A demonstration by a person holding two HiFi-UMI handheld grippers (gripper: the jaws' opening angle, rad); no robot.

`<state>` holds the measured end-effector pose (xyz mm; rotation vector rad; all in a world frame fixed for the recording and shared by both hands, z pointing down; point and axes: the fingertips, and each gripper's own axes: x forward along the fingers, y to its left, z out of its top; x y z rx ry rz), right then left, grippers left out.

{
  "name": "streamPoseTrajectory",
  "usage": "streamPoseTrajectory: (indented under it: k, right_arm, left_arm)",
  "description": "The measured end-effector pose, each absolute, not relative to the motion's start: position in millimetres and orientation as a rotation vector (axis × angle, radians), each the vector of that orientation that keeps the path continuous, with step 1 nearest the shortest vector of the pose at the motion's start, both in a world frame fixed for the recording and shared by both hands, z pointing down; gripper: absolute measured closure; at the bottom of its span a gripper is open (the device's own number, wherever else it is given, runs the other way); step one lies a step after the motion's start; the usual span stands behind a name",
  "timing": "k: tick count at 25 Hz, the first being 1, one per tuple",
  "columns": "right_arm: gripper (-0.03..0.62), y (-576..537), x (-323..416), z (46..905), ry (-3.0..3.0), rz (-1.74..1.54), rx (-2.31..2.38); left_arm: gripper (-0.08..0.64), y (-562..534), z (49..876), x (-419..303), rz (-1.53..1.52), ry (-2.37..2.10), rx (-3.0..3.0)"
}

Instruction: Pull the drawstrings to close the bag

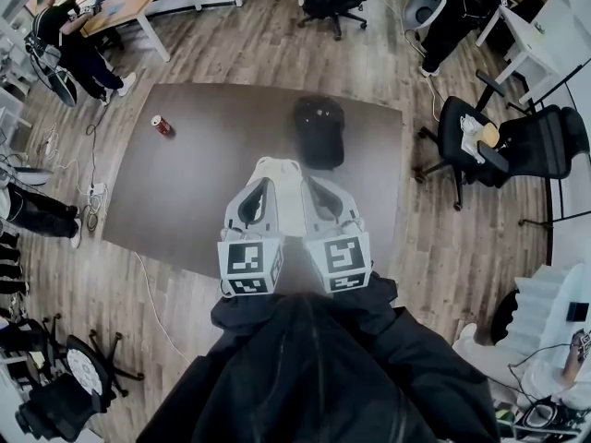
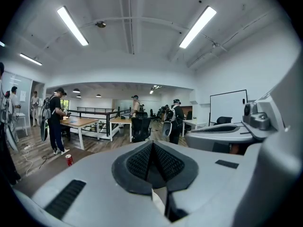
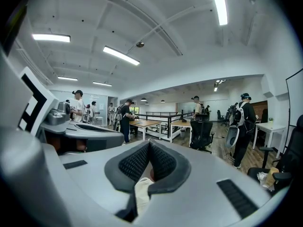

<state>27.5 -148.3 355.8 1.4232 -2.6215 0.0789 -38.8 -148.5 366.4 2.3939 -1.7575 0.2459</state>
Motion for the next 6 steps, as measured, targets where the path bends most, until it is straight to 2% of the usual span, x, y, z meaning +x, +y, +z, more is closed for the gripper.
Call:
streamPoseTrajectory:
  k: [6]
  right_arm:
    - [0.572,-145.5,30.1,355.4,-2.622,0.078,1.417]
  left_arm:
    - [0.529,-145.0,365.3,-36.3,0.251,-1.759,2.395]
